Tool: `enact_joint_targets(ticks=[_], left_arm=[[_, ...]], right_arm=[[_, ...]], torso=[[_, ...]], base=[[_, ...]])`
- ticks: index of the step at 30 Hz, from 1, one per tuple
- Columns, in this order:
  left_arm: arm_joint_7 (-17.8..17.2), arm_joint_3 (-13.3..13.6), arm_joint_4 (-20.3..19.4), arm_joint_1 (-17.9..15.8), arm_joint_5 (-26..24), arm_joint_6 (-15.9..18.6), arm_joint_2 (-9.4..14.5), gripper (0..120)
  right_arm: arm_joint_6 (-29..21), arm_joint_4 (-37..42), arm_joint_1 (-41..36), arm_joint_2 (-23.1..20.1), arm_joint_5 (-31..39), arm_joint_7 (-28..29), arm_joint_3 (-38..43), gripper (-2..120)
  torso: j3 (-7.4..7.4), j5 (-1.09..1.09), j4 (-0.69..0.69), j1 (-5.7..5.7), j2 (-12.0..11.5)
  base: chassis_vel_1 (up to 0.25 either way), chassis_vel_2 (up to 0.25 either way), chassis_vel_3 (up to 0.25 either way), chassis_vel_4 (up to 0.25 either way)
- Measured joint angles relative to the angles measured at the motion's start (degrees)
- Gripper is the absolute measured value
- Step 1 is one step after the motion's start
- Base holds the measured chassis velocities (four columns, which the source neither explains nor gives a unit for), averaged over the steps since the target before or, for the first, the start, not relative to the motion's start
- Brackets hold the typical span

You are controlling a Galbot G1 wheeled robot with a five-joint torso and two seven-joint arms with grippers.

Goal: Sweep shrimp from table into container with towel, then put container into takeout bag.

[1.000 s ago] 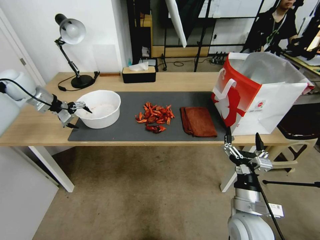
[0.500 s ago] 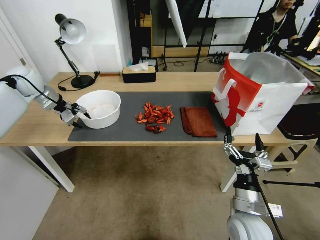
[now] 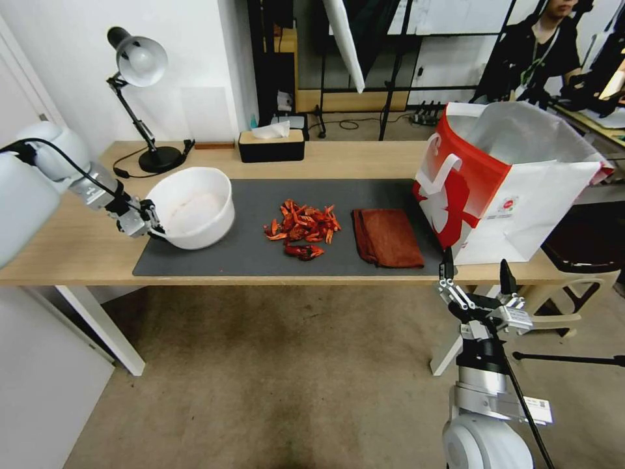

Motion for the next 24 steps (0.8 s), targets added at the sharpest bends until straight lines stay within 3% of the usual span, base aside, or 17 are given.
enact_joint_targets(ticks=[8, 24], left_arm=[[1.4, -0.3, -0.4, -0.2, -0.6, 0.0, -0.7, 0], [4.5, 0.0, -7.3, -2.8, -6.0, 0.0, 0.2, 0]], right_arm=[[-0.2, -0.2, 0.4, -0.1, 0.0, 0.0, 0.0, 100], [-1.5, -0.4, 1.6, -0.3, 0.3, 0.1, 0.0, 100]], torso=[[0.0, 0.0, -0.01, 0.0, 0.0], [0.0, 0.0, 0.0, 0.0, 0.0]], base=[[0.0, 0.0, 0.0, 0.0], [0.0, 0.0, 0.0, 0.0]])
